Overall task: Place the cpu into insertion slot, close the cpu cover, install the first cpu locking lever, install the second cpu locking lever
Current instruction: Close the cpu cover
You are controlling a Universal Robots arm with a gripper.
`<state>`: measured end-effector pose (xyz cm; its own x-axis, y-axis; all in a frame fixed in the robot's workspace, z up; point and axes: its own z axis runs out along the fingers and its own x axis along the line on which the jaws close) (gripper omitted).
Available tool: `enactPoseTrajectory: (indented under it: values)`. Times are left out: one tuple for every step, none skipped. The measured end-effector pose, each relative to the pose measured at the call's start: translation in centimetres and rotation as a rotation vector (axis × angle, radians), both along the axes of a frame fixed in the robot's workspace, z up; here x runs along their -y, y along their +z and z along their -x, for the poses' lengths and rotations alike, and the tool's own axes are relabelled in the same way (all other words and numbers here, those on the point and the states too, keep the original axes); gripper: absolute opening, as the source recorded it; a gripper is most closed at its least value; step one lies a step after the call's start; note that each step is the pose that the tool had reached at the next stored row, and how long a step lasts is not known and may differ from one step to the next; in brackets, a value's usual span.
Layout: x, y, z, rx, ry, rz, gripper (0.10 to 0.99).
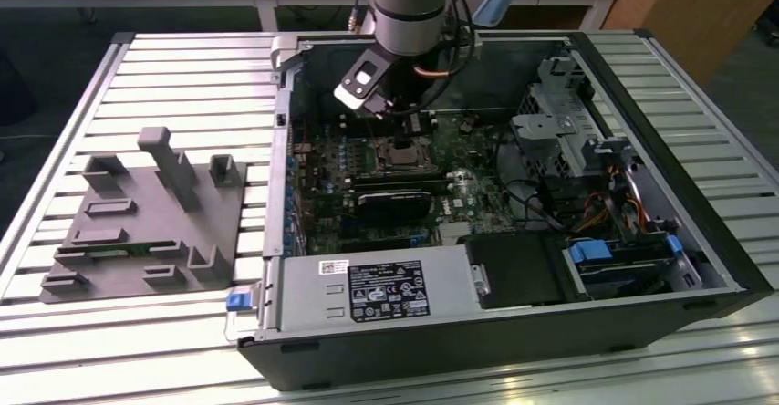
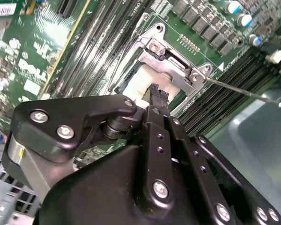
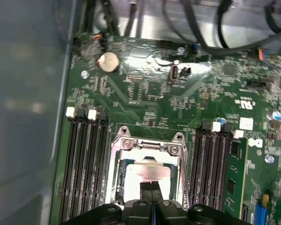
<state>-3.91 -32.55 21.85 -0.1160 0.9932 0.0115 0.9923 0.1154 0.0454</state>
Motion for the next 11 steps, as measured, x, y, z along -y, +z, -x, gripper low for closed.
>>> enactPoseTrajectory:
  values:
    - [0.0,0.0,0.0,-0.0001,0.018,0.0,0.106]
    - [0.0,-0.01,0.0,0.0001,0.036,0.001,0.106]
    - [0.0,-0.01,0.0,-0.0001,0.053,0.002,0.106]
    - [0.01,-0.02,0.0,0.0,0.071,0.002,0.106]
    - [0.01,-0.02,0.0,0.0,0.089,0.003,0.106]
    - [0.0,-0.03,0.0,0.0,0.107,0.003,0.106]
    - [0.0,-0.04,0.0,0.0001,0.127,0.003,0.106]
    - [0.0,-0.05,0.0,0.0001,0.145,0.003,0.106]
    - [0.0,-0.05,0.0,0.0002,0.163,0.003,0.106]
    - [0.0,-0.06,0.0,0.0001,0.181,0.004,0.106]
    - [0.0,-0.06,0.0,0.0001,0.199,0.004,0.106]
